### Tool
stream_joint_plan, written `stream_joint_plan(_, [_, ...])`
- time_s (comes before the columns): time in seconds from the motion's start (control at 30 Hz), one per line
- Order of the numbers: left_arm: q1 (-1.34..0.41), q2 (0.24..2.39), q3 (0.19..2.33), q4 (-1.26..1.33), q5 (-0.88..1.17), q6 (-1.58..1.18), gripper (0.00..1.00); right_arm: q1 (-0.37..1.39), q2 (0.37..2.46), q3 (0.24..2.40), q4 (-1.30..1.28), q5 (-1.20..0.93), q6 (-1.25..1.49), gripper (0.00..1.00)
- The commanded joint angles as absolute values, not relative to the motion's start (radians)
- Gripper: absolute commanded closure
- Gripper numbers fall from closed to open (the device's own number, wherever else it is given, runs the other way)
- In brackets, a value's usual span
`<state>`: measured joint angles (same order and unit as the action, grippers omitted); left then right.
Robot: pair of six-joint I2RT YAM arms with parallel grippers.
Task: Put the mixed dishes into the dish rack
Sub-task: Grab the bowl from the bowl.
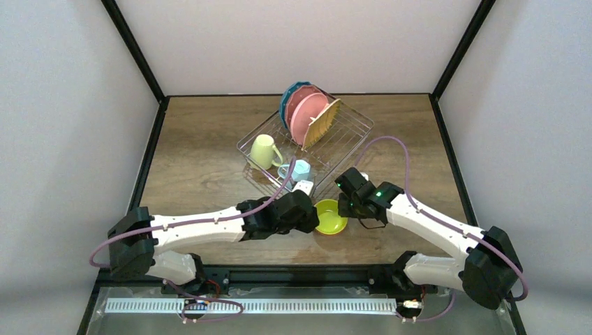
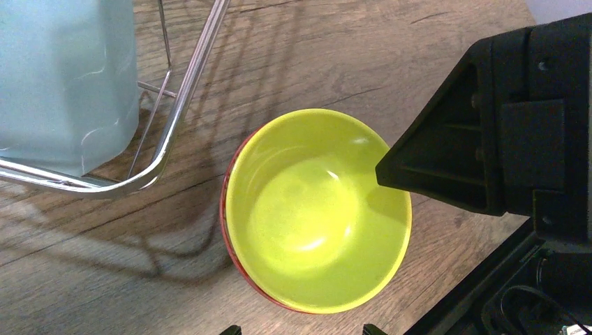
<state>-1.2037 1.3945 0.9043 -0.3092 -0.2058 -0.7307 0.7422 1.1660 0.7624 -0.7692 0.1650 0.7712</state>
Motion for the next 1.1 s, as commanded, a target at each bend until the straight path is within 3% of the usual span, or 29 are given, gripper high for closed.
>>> stream_joint_plan(0.0, [-1.213,1.415,0.913,-0.286,-0.222,-0.742,0.00,0.750,1.160,0.740,-0.775,0.181,0.801,0.35])
stream_joint_plan(0.27, [-1.216,1.438,0.914,-0.275,-0.213,-0.742,0.00,0.749,1.175,0.716,-0.752,0.168,0.808,0.37])
stream_joint_plan(0.4, [-1.218,1.446,0.917,-0.272,-0.212,-0.741,0.00,0.748,1.193,0.710,-0.740,0.165,0.809,0.48])
stream_joint_plan(0.6, [-1.220,1.448,0.916,-0.280,-0.215,-0.737,0.00,0.749,1.191,0.723,-0.747,0.176,0.815,0.76])
stream_joint_plan(0.9, [-1.220,1.450,0.916,-0.280,-0.213,-0.735,0.00,0.749,1.184,0.753,-0.777,0.187,0.818,0.88])
stream_joint_plan(1.07, [-1.219,1.449,0.916,-0.280,-0.212,-0.733,0.00,0.750,1.183,0.766,-0.793,0.188,0.818,0.89])
